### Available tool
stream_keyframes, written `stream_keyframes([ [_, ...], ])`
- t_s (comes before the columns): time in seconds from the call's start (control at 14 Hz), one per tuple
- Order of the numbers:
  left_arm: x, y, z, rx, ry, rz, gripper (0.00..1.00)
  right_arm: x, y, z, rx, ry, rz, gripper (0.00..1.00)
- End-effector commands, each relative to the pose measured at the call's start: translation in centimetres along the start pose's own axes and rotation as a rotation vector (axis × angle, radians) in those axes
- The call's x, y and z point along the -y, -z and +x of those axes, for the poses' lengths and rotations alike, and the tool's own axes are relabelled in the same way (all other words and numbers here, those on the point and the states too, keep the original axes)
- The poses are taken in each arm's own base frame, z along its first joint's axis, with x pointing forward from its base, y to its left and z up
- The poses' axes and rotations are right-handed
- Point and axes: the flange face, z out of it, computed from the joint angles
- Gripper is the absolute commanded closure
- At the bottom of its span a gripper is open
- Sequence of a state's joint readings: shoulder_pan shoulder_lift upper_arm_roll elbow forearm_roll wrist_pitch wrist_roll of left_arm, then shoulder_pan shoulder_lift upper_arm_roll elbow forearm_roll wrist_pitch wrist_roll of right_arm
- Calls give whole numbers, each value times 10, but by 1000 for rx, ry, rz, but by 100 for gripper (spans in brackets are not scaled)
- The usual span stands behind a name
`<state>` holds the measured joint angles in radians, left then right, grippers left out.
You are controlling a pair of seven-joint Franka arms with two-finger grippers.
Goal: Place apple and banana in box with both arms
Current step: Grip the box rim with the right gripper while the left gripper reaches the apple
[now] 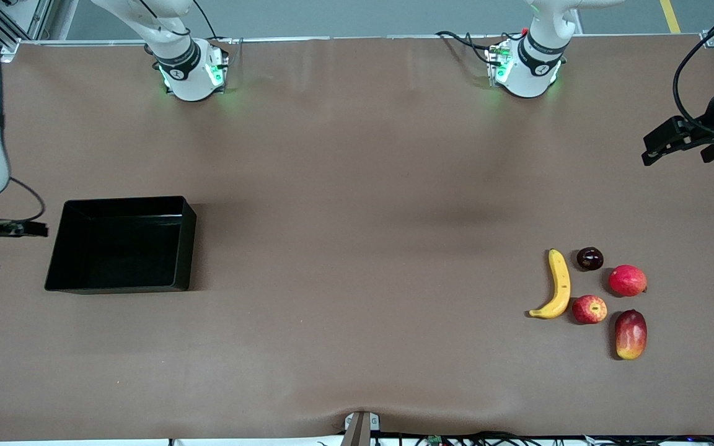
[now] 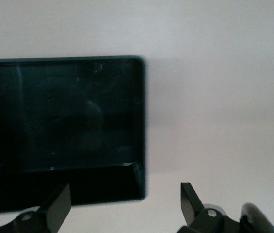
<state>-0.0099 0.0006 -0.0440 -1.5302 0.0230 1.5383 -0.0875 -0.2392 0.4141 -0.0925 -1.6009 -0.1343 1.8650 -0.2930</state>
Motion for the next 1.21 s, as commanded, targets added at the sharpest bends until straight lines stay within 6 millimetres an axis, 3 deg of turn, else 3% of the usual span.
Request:
stream_keyframes([
  [0.0, -2, -2, 15, 9, -17, 18, 0, -13, -40, 8, -65, 16, -1, 0],
  [0.07, 0, -8, 20, 18, -16, 19, 0, -20, -60, 8, -68, 2, 9, 0],
  [0.29, -3, -29, 37, 47, -15, 19, 0, 5, -100, 4, -55, -77, 205, 0],
  [0.43, -5, -46, 44, 76, -19, 20, 0, 2, -110, 7, -92, -23, 183, 21],
  [0.57, -19, -64, 50, 105, -24, 21, 0, -23, -120, 3, -139, 141, 159, 27],
  [0.71, -19, -79, 57, 126, -28, 25, 0, -27, -121, 0, -133, 148, 163, 47],
  [0.86, -7, -94, 64, 143, -27, 45, 0, -30, -124, -3, -123, 149, 169, 96],
  [1.07, 8, -136, 93, 110, -25, 102, 0, -21, -125, -3, -93, 160, 187, 100],
  [1.14, 11, -162, 104, 119, -26, 109, 0, -21, -125, -3, -92, 160, 188, 100],
])
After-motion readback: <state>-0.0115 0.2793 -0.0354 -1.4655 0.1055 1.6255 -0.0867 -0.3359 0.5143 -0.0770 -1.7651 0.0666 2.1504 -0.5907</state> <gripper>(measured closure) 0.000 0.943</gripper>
